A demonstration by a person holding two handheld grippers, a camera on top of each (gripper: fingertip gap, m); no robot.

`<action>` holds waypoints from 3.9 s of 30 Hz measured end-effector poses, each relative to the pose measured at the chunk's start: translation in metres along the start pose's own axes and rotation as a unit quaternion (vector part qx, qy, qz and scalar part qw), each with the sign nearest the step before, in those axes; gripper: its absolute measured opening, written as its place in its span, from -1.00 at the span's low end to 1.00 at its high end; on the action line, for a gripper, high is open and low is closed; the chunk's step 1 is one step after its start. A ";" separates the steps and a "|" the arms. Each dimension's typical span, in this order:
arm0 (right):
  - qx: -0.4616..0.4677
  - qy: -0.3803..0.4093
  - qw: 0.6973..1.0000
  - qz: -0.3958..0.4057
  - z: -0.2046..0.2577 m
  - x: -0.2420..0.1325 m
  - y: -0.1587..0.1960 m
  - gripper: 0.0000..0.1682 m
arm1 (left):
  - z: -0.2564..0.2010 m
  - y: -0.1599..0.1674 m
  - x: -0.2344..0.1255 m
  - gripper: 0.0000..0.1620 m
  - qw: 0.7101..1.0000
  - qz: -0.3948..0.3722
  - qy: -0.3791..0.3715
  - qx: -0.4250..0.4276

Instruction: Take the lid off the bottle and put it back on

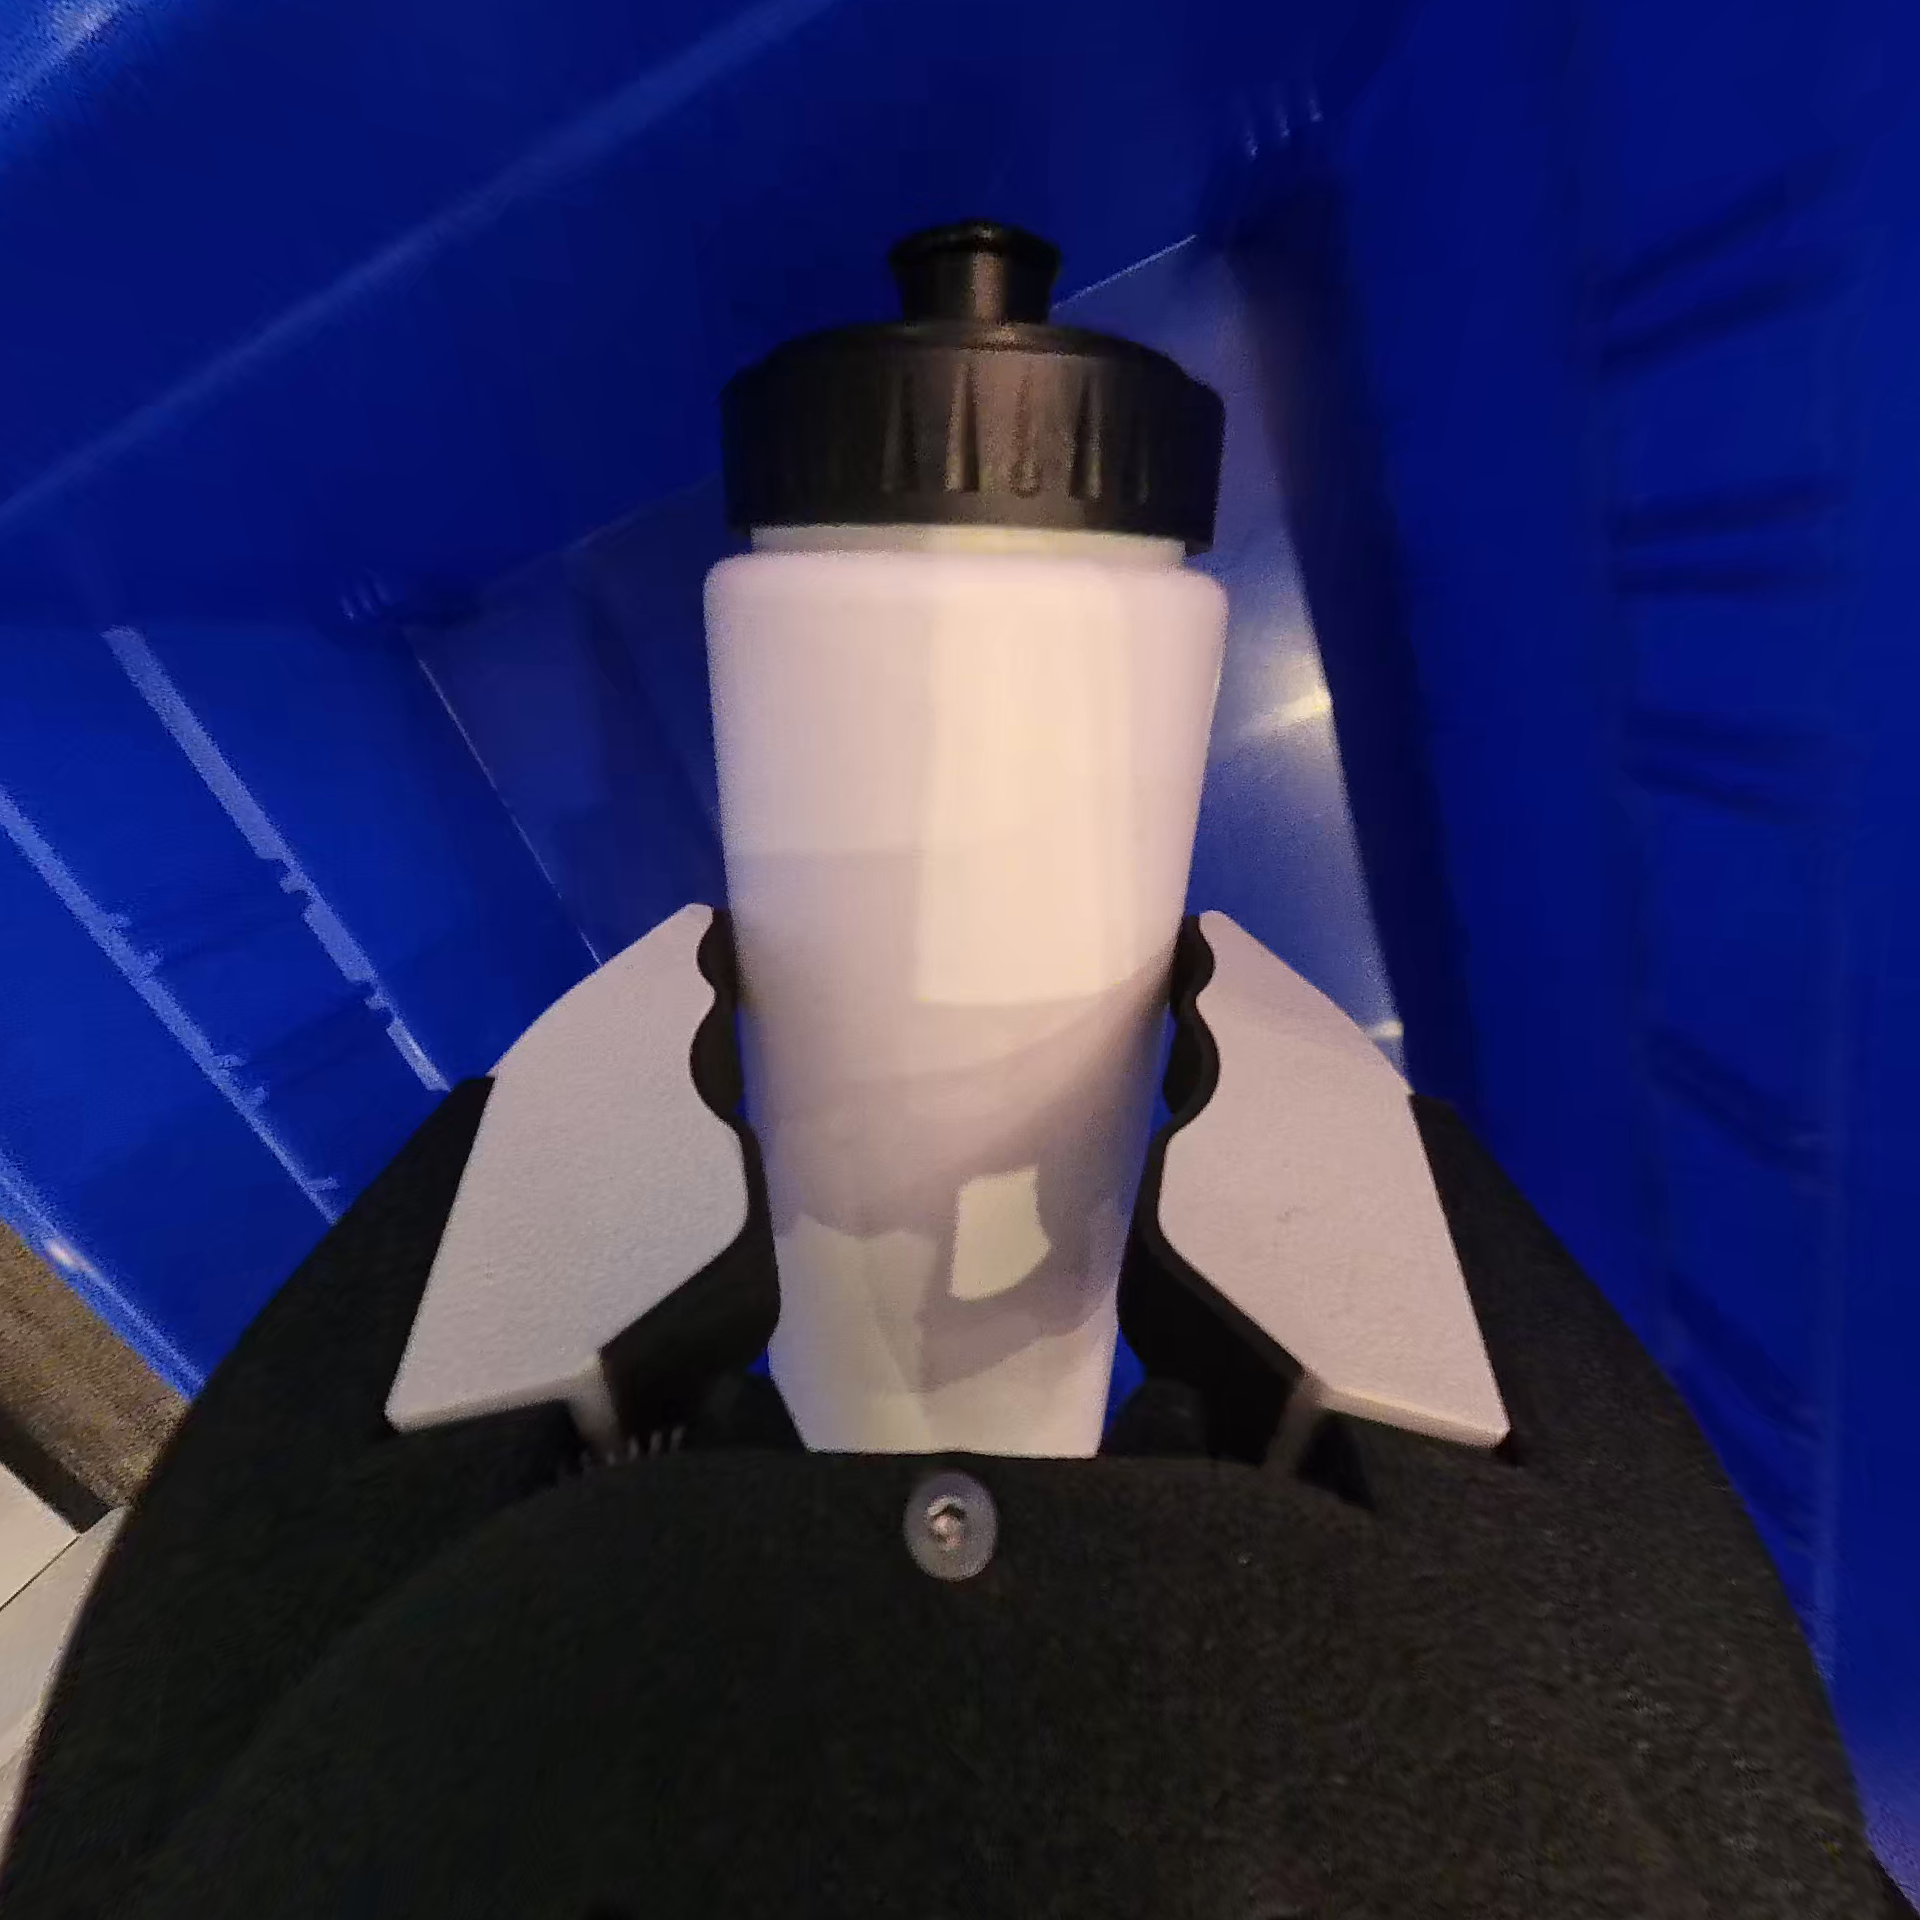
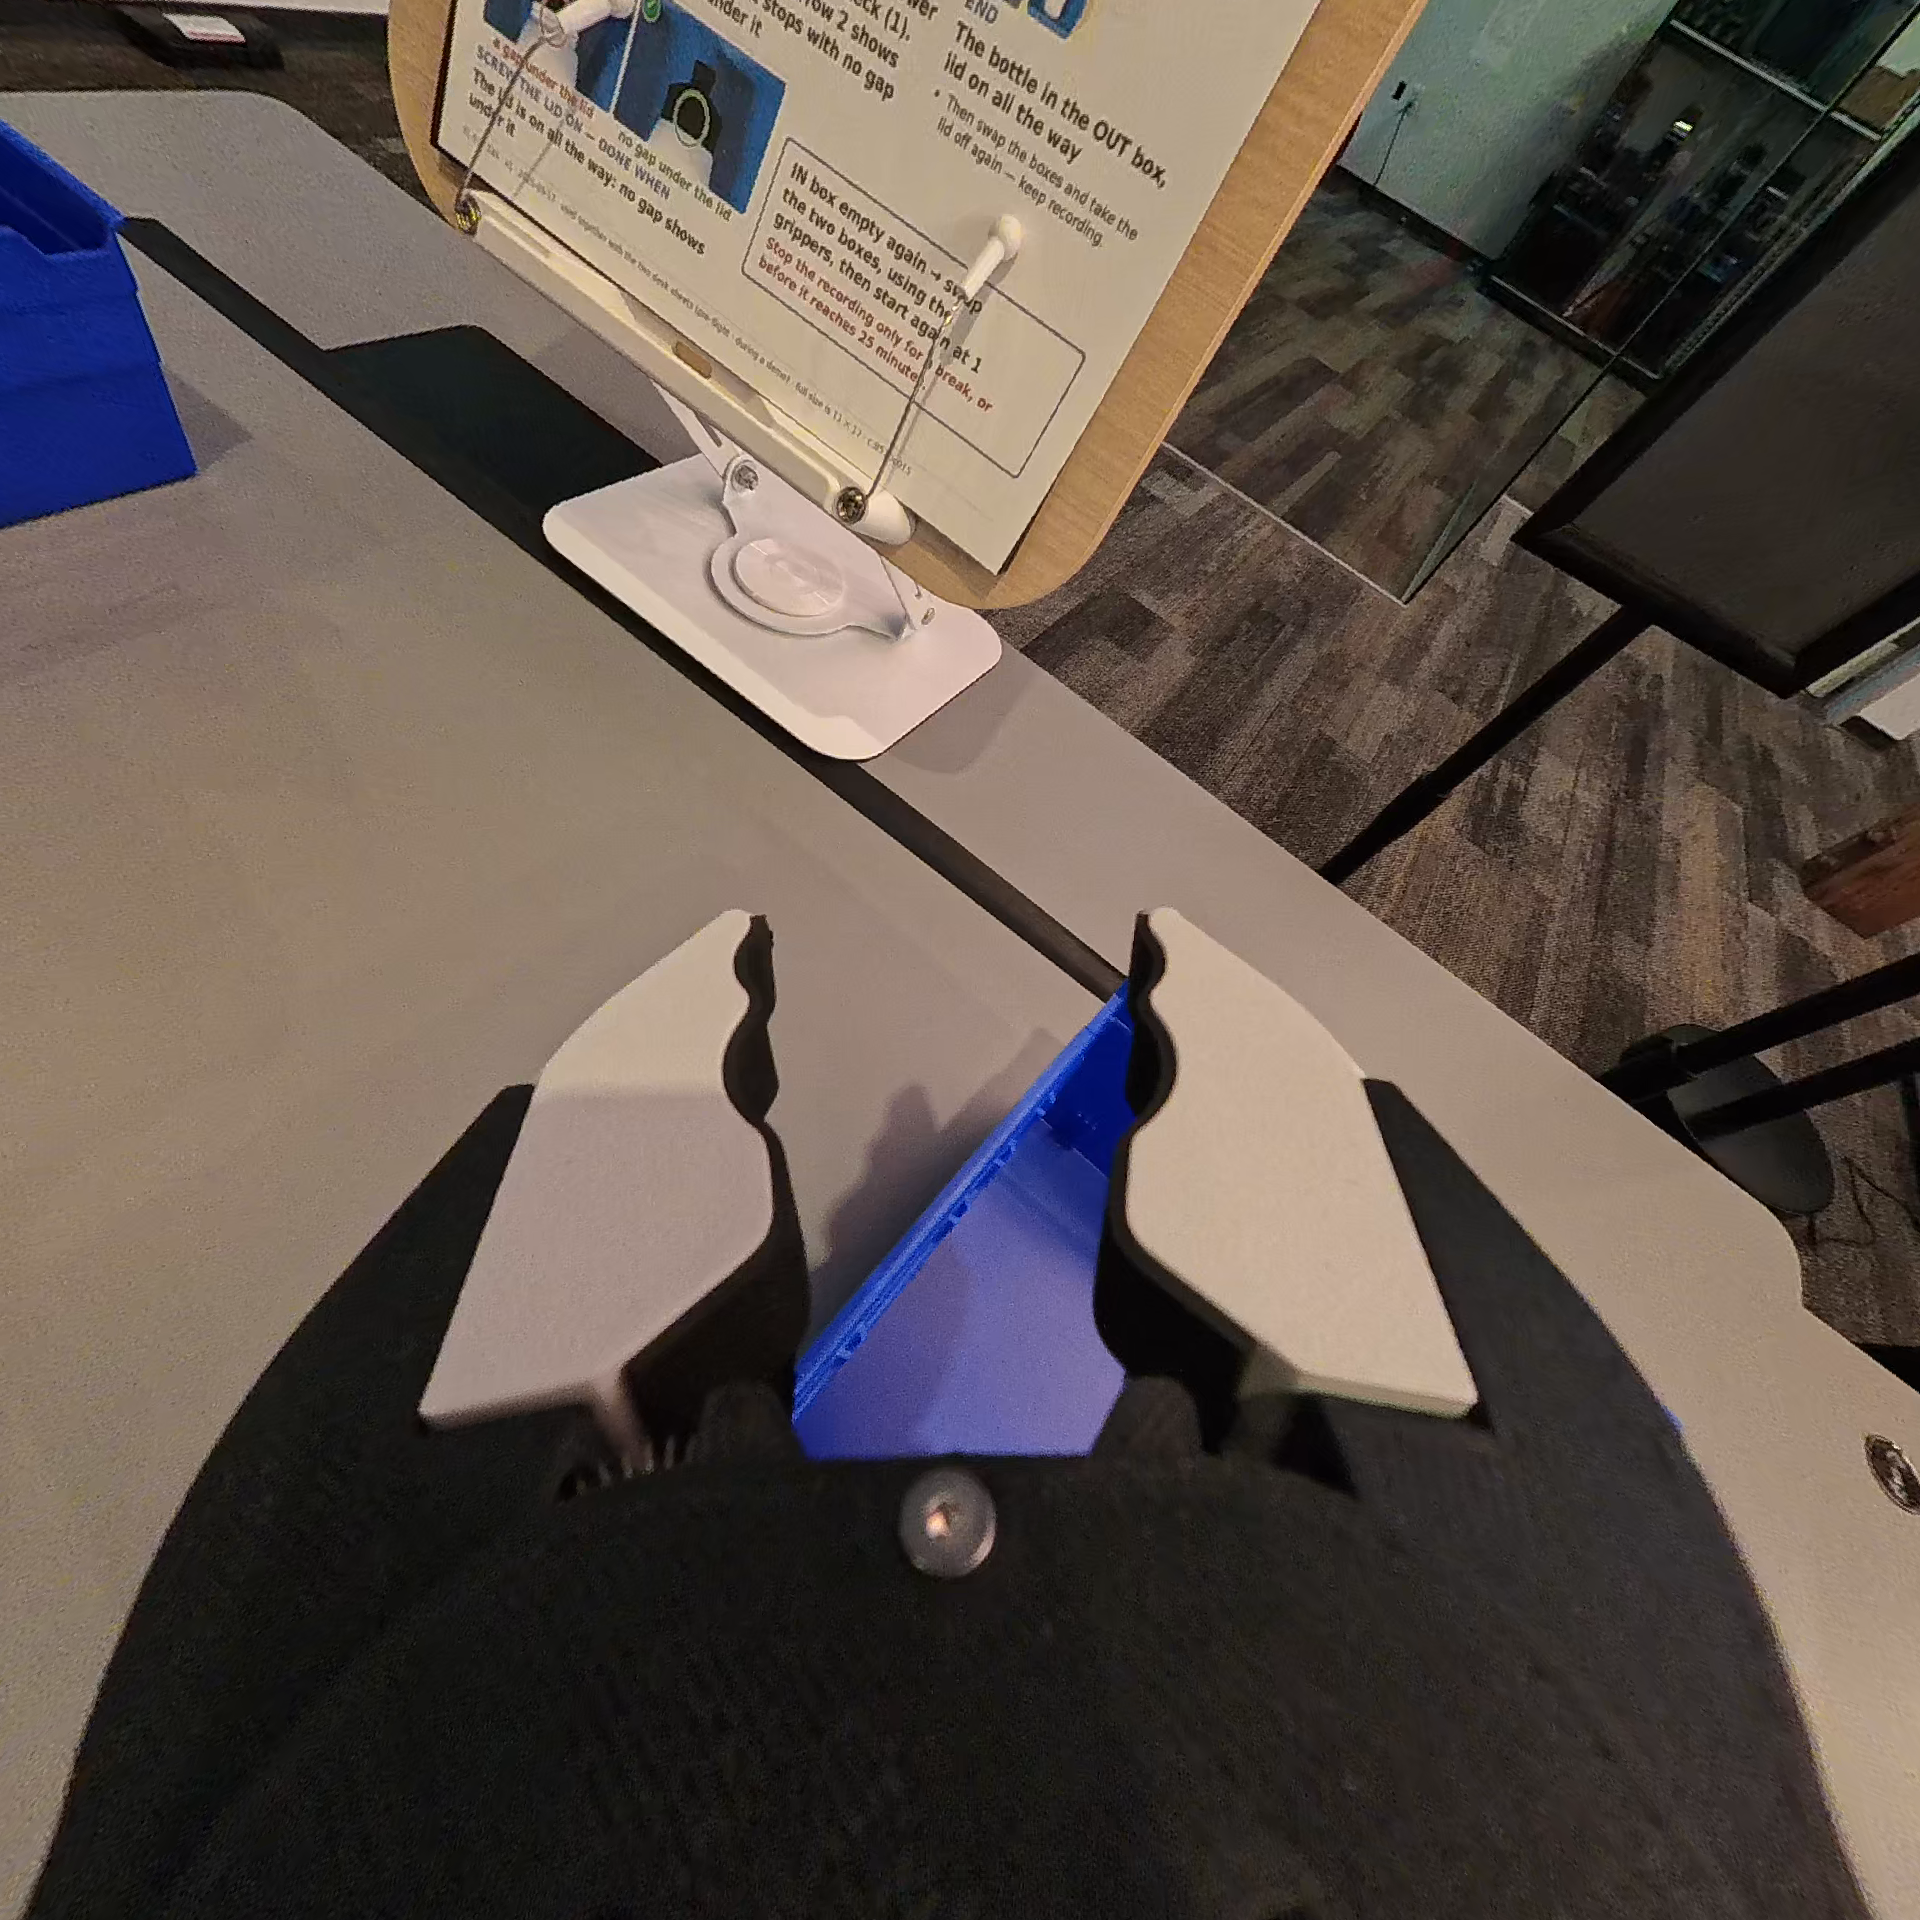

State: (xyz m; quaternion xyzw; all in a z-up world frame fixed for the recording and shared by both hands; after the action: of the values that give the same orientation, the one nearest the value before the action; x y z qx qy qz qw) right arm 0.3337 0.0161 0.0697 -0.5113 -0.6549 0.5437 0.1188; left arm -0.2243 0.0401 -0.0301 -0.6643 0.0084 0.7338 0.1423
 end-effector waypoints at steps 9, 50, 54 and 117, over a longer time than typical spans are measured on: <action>-0.022 -0.008 0.999 0.029 0.007 0.011 0.004 -0.20 | -0.010 -0.001 -0.005 -0.01 1.000 0.002 -0.002 0.029; 0.124 -0.386 0.890 -0.211 0.131 0.014 -0.065 0.00 | -0.250 0.019 -0.106 0.12 0.689 -0.391 0.553 0.260; 0.077 -0.360 0.909 -0.195 0.136 0.017 -0.063 0.00 | -0.258 0.018 -0.085 0.16 0.683 -0.449 0.526 0.237; 0.019 -0.291 0.953 -0.077 0.152 0.004 -0.072 -0.09 | -0.286 0.037 -0.069 0.06 0.731 -0.503 0.393 0.240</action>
State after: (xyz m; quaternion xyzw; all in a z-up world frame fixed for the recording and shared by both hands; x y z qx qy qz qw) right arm 0.1853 -0.0619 0.0700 -0.2765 -0.6883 0.6701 -0.0260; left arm 0.0506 -0.0669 -0.0029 -0.7442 -0.0963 0.2019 0.6294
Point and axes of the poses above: each gripper's, where its closed fingertips meet, x out along the fingers, y out of its underside, z = x × y across the jaws, the point moved 10 cm from there along -x, back along the fingers, and after that the axes turned 6 degrees about -x, right-handed, at the moved point
